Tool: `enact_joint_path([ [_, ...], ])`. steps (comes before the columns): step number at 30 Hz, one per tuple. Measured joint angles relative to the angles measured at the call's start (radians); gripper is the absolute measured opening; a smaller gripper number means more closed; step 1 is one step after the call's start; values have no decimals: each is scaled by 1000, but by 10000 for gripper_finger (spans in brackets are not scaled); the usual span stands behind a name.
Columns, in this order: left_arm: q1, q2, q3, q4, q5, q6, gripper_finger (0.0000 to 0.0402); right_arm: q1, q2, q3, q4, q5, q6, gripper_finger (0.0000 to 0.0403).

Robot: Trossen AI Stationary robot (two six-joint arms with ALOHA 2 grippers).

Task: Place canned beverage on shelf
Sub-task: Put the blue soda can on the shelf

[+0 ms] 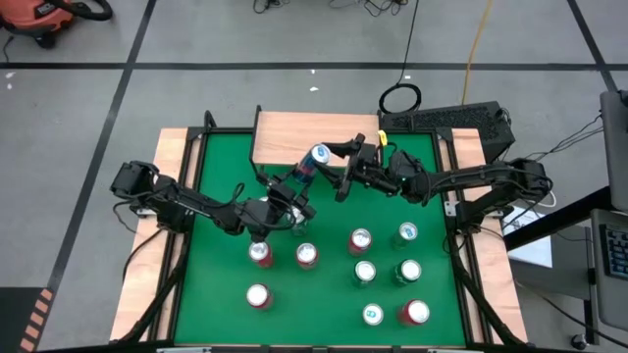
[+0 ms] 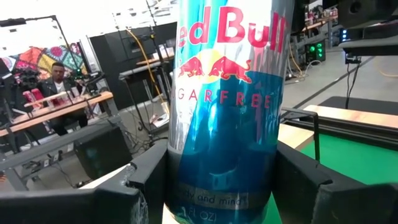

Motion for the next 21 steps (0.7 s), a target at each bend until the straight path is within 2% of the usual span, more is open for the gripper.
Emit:
enact_joint_path([
  [4, 2, 0, 0, 20, -4, -1, 211, -1, 0, 0, -8, 2, 0, 308],
  [10, 4, 0, 0, 47, -7, -1, 211, 0, 0, 0, -10, 21, -11, 313],
  [21, 12, 0, 0, 39, 36, -57, 211, -23, 0, 0, -10, -64, -13, 265],
])
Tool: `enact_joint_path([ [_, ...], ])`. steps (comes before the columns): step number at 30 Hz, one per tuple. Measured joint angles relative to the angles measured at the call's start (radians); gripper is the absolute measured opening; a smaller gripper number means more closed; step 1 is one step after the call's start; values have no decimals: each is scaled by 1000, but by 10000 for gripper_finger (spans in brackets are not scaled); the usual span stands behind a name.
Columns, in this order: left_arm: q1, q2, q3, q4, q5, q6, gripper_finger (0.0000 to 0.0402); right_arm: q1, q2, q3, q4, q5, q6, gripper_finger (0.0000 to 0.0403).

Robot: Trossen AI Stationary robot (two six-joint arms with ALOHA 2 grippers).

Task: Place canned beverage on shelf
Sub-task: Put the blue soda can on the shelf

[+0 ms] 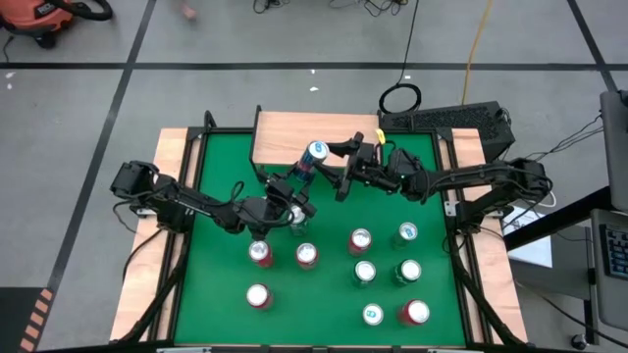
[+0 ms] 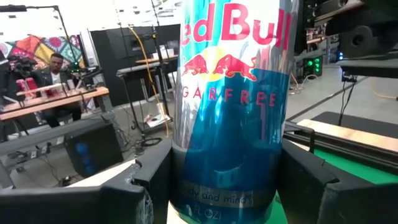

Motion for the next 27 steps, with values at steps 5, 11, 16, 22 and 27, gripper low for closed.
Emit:
enact_joint_path([
  [5, 1, 0, 0, -1, 1, 0, 211, -11, 0, 0, -3, -44, 3, 234],
  [11, 3, 0, 0, -11, 13, 0, 229, -11, -1, 0, -9, -47, -21, 219],
  [16, 4, 0, 0, -36, 44, 7, 274, -10, 0, 0, -16, -52, -43, 218],
  [22, -11, -1, 0, -40, 46, 7, 315, -11, 2, -2, -18, -48, -54, 218],
  [27, -21, -1, 0, -48, 20, 7, 324, -24, 2, -2, -18, -49, -72, 217],
])
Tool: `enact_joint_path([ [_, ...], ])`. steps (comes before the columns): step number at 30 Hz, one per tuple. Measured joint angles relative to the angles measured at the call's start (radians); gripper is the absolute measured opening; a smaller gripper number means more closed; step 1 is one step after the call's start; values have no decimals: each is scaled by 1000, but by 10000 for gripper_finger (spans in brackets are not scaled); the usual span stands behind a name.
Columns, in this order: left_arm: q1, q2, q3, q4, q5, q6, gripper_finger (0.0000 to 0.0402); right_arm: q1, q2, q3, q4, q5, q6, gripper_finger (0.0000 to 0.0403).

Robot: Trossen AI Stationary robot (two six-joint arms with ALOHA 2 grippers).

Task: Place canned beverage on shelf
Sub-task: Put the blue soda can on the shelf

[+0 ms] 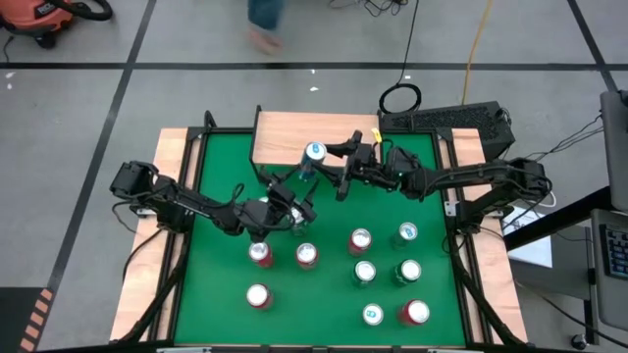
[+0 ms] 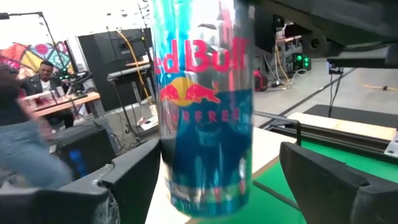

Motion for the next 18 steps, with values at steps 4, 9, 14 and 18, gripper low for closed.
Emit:
enact_joint_path([
  [4, -19, 0, 0, -19, -14, 15, 325, -22, 0, 0, -20, -63, 3, 217],
  [9, -40, -8, 0, -23, -68, 54, 325, -49, -1, 0, -48, -127, 10, 217],
  [14, -67, -54, 0, -71, -73, 54, 324, -77, -1, 0, -54, -191, 9, 217],
  [18, -91, -122, 0, -138, -25, 52, 324, -99, -2, 0, -64, -253, -3, 217],
])
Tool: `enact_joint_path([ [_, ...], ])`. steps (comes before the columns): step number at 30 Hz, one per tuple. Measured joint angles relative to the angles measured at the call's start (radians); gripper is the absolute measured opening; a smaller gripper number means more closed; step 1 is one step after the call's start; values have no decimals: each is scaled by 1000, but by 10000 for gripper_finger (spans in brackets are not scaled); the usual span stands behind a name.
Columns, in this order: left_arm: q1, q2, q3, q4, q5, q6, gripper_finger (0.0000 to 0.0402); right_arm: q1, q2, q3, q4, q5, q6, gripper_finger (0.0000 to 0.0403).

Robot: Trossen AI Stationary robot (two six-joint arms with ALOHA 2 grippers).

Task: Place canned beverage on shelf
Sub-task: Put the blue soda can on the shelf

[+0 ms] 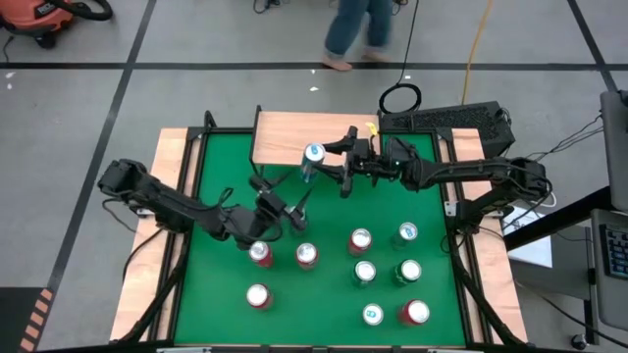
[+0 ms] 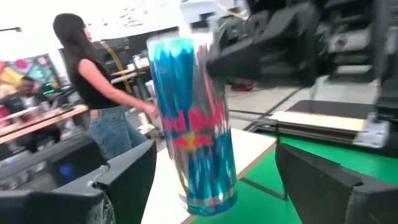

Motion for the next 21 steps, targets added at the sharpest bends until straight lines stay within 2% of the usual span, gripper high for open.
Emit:
enact_joint_path([
  [4, -3, -82, 0, -127, 86, -16, 324, -24, 0, 0, -14, -58, -17, 217],
  [10, 65, -220, 0, -333, 300, -80, 324, -75, 0, 0, -18, -155, -33, 217],
  [14, 150, -300, 0, -406, 472, -83, 324, -113, 0, 0, -20, -248, -33, 217],
  [21, 369, -380, 0, -451, 860, -131, 324, -171, 0, 2, -23, -357, -71, 217],
])
